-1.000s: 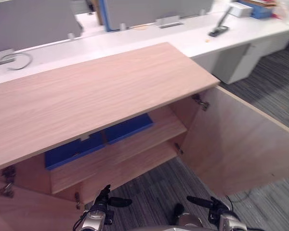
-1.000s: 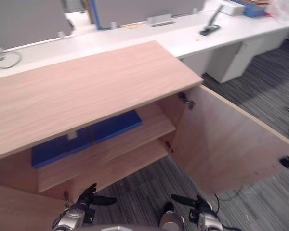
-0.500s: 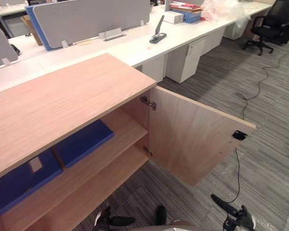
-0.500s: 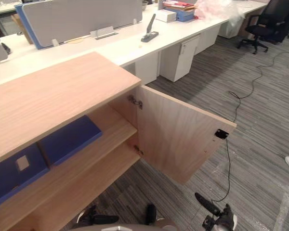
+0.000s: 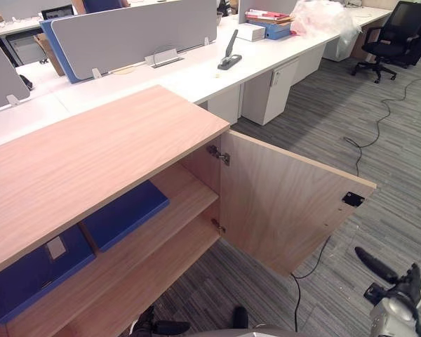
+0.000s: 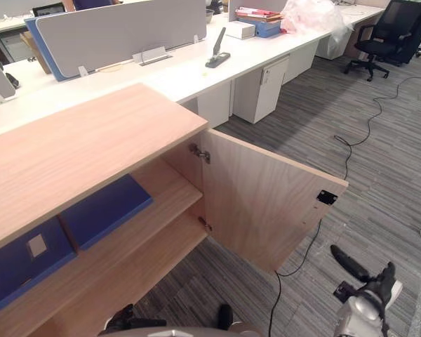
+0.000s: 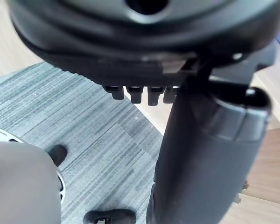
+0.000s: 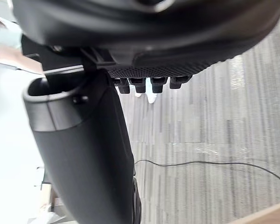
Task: Walk over to the cabinet, pick up the folder, carry it to the office cabinet, place the folder inside the office cabinet, then close the office cabinet door
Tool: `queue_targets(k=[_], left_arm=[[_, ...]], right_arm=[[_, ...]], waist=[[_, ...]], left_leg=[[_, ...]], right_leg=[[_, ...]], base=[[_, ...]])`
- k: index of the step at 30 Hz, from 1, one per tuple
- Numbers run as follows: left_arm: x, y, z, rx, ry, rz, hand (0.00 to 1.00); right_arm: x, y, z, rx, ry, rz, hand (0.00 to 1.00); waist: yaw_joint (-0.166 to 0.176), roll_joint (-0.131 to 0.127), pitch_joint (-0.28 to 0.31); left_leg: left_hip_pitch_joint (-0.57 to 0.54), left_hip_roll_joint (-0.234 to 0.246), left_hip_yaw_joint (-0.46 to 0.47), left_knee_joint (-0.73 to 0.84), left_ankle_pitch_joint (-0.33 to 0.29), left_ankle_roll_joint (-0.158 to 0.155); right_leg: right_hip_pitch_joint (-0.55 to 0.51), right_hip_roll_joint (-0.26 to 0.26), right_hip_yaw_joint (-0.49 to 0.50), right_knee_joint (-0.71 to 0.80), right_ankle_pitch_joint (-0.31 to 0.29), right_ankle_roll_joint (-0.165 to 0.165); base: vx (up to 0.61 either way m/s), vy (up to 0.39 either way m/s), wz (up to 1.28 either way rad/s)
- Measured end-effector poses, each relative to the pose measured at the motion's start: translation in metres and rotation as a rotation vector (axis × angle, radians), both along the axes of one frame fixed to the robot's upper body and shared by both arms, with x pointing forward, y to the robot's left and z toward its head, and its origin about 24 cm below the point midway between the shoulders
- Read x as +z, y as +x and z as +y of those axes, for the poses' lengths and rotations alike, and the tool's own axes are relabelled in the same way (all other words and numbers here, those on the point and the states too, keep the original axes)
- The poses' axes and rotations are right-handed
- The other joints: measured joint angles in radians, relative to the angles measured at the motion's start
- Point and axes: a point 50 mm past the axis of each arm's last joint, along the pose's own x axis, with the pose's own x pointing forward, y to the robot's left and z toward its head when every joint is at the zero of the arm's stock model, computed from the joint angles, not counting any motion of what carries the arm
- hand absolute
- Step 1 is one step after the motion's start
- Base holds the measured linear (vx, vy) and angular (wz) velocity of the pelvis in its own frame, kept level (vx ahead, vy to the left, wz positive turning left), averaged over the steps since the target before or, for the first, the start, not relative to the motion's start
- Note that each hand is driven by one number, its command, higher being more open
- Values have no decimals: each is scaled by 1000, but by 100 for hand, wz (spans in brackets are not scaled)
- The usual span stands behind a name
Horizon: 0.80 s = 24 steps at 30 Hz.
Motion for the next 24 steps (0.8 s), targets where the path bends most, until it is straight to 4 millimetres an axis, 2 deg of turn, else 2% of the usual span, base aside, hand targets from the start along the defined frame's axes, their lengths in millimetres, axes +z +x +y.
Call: queue_targets(k=[1, 5, 12, 16, 24], left_arm=[[0, 0, 0, -1, -1, 1, 100], [0, 1, 0, -3, -3, -2, 100], [0, 1, -2, -17, -7, 1, 100], [0, 1, -2, -23, -13, 1, 100], [-1, -1, -1, -11, -23, 8, 100]], right_arm=[[9, 8, -6, 14, -30, -22, 100], [26, 32, -8, 119, -80, -53, 100], [42, 78, 11, 358, -120, -73, 100], [49, 96, 10, 431, -126, -55, 100], [59, 115, 10, 559, -125, -33, 100]], waist=[[0, 2, 8], [0, 9, 25], [3, 19, 31], [6, 20, 31], [5, 24, 33]], left_leg=[[0, -3, -10, 0, 0, 1], [-6, -9, -33, 0, 0, 1], [-21, -10, -61, 4, 2, 5], [-31, -12, -67, 4, 3, 6], [-33, -12, -90, 3, 3, 7]], right_leg=[[0, -5, -6, 0, 1, 1], [-1, -14, -18, 0, 2, 3], [-7, -22, -35, -1, 3, 4], [-13, -25, -40, -1, 3, 4], [-15, -24, -42, -1, 4, 5]], base=[[-15, 5, 12], [-19, -9, 12], [-6, -18, 7], [-3, -8, 4], [0, 0, 0]])
